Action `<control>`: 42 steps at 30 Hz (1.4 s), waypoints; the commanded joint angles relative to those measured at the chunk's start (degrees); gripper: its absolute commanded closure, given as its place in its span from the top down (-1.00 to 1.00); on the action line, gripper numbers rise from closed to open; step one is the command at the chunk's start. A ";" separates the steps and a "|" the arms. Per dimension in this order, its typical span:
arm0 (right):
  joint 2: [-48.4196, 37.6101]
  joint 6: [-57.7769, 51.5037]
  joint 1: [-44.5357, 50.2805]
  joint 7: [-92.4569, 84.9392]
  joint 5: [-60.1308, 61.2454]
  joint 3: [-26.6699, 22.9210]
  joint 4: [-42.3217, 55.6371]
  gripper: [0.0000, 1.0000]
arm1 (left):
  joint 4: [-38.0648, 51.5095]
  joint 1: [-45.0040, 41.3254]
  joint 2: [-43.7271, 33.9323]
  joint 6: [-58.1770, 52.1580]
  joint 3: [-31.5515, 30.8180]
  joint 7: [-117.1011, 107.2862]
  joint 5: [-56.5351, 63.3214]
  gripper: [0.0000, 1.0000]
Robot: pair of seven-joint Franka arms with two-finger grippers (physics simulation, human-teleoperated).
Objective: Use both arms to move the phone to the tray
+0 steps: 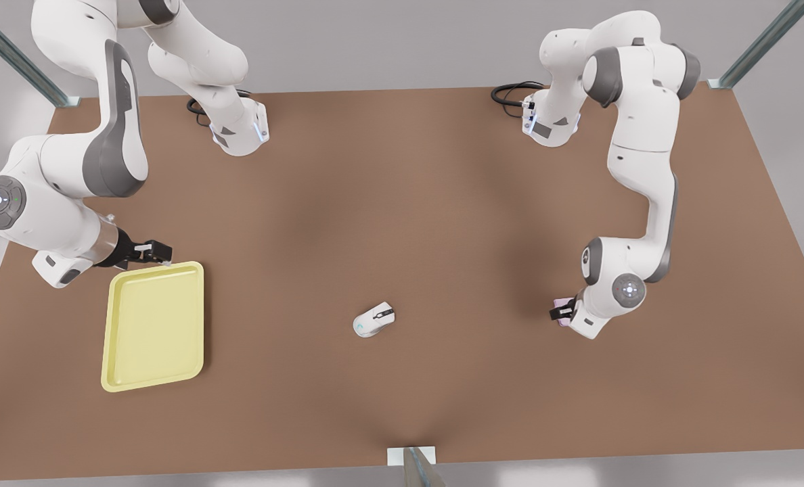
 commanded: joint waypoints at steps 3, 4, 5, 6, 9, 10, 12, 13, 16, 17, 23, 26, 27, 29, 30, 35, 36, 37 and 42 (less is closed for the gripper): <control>-0.06 -0.02 0.03 -0.08 0.04 0.08 0.12 1.00 | 0.08 0.00 0.89 0.53 0.00 -5.62 0.08 1.00; -0.06 -0.02 0.03 -0.08 0.04 0.08 0.12 1.00 | 0.08 0.00 0.98 0.62 0.00 -5.62 0.08 1.00; -0.06 -0.02 0.03 -0.09 0.04 0.08 0.12 1.00 | 0.08 0.00 1.06 0.70 0.00 -5.62 0.08 1.00; -0.06 -0.02 0.03 -0.09 0.04 0.08 0.12 1.00 | 0.08 0.00 1.15 0.70 0.00 -5.62 0.08 1.00; -0.06 -0.02 0.02 -0.17 0.04 0.08 0.03 1.00 | 0.44 0.00 0.89 0.09 0.00 -5.62 0.17 0.50; -0.06 -0.02 -0.06 -0.26 0.04 0.08 0.03 1.00 | 0.52 0.00 0.89 0.00 0.00 -5.62 0.09 0.50; -0.06 -0.11 -0.06 -0.26 0.04 0.08 -0.06 1.00 | 0.52 0.00 0.89 0.00 0.00 -5.71 0.17 0.51; -0.06 -0.11 -0.06 -0.26 0.04 0.08 0.03 1.00 | 0.52 0.00 0.98 0.26 0.00 -5.62 0.08 0.52; -0.06 -0.11 -0.06 -0.26 0.04 0.08 -0.06 1.00 | 0.52 0.00 1.24 0.53 0.00 -5.62 0.08 0.52; -0.06 -0.11 -0.06 -0.26 0.04 0.08 0.03 1.00 | 0.52 0.00 1.42 0.53 0.00 -5.62 0.08 0.52; -0.06 -0.11 -0.15 -0.35 0.04 0.00 -0.06 1.00 | 0.61 0.09 1.33 0.53 0.00 -5.71 0.08 0.52; -0.06 -0.20 -0.15 -0.35 0.04 0.08 -0.06 1.00 | 0.79 0.18 0.89 0.26 -0.09 -6.32 0.00 0.52; -0.06 -0.11 -0.15 -0.35 0.04 0.00 -0.06 1.00 | 0.79 0.18 0.62 0.09 -0.09 -6.41 -0.27 0.52; -0.06 -0.11 -0.15 -0.44 0.04 0.00 -0.06 1.00 | 0.79 -0.53 -0.96 -0.35 -0.09 -6.67 -0.71 0.52; -0.06 -0.20 -0.24 -0.44 0.04 0.00 -0.06 1.00 | 0.70 -0.70 -1.05 -0.44 -0.09 -7.29 -0.71 0.52; -0.06 -0.20 -0.50 -0.44 0.04 0.00 -0.15 1.00 | 0.35 -12.12 -4.82 -2.19 -0.09 -20.11 -0.62 0.52; -0.06 -0.20 -0.50 -0.44 0.04 0.00 -0.15 1.00 | 0.61 -15.38 -5.70 -4.30 -0.09 -24.15 -0.62 0.52; -0.06 -0.20 -0.50 -0.44 0.04 0.00 -0.06 1.00 | 1.84 -18.80 -5.97 -6.41 -0.35 -29.25 -0.53 0.52; -0.06 -0.20 -0.50 -0.52 0.04 0.00 -0.06 1.00 | 17.83 -33.91 -0.26 -20.39 -0.70 -48.05 -0.88 0.52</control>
